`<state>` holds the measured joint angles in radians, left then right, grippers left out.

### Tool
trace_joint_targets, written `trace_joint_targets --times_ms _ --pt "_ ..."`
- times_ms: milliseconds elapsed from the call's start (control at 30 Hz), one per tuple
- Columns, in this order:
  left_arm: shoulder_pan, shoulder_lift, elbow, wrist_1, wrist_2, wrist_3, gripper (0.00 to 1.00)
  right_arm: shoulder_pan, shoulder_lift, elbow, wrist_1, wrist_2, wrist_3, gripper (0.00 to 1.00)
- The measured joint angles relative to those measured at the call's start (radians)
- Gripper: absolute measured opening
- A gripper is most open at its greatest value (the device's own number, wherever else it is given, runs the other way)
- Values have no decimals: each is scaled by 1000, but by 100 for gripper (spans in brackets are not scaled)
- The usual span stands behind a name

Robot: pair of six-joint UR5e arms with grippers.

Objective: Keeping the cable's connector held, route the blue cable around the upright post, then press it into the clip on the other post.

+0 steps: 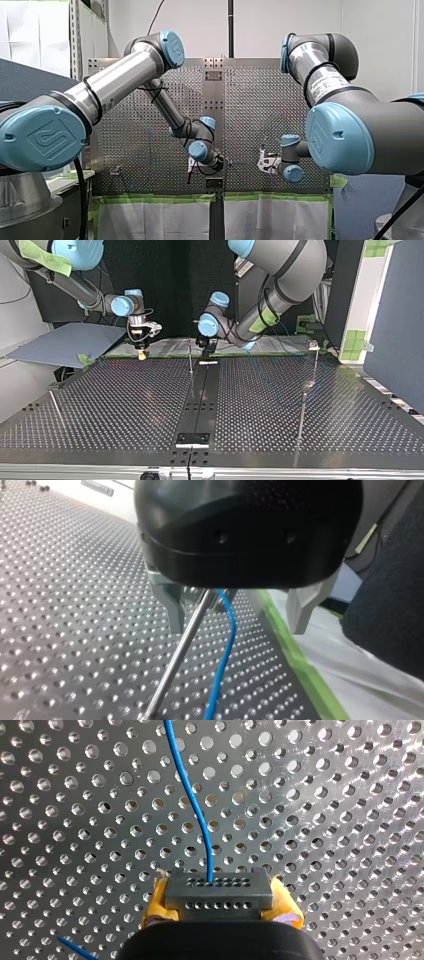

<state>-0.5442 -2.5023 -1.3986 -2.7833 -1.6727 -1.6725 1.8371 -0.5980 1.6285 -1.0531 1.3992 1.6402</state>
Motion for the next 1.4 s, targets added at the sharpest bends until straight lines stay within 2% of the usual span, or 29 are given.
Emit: trace_joint_targets --times_ms 500,1400 --pt "-20 40 -44 16 4 12 98 -3 0 0 -2 -2 1 0" --pt "-51 43 -66 22 0 7 98 -5 0 0 -1 -2 3 0"
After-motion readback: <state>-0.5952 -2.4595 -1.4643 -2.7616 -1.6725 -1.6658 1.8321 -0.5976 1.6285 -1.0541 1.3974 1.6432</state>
